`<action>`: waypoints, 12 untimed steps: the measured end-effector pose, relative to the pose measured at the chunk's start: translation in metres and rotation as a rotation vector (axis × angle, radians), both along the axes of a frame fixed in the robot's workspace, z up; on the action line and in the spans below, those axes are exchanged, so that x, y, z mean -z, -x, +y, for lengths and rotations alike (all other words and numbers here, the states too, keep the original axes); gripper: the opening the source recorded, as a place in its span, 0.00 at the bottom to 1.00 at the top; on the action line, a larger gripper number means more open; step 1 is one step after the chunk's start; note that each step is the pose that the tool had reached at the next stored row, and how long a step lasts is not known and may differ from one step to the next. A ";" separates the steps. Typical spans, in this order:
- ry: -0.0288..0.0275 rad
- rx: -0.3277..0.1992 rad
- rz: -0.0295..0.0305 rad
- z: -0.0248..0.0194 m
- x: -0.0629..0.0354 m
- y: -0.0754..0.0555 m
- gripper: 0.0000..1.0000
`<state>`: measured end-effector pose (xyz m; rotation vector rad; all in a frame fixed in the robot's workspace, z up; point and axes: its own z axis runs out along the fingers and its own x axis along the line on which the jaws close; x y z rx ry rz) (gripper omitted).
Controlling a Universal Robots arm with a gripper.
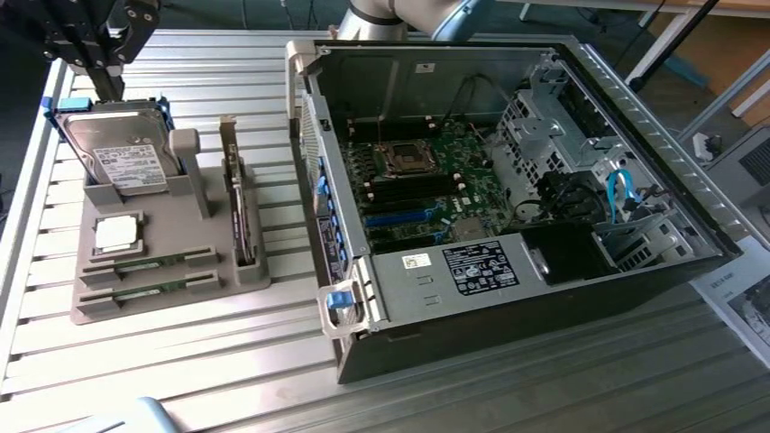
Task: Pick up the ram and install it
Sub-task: 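Reach for the ram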
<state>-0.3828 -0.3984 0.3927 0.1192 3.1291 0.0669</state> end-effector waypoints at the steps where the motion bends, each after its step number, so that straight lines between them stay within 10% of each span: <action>1: 0.0000 0.000 0.0002 0.0000 0.0000 0.000 0.10; 12: -0.0001 0.000 0.0004 0.0000 0.0000 0.001 0.10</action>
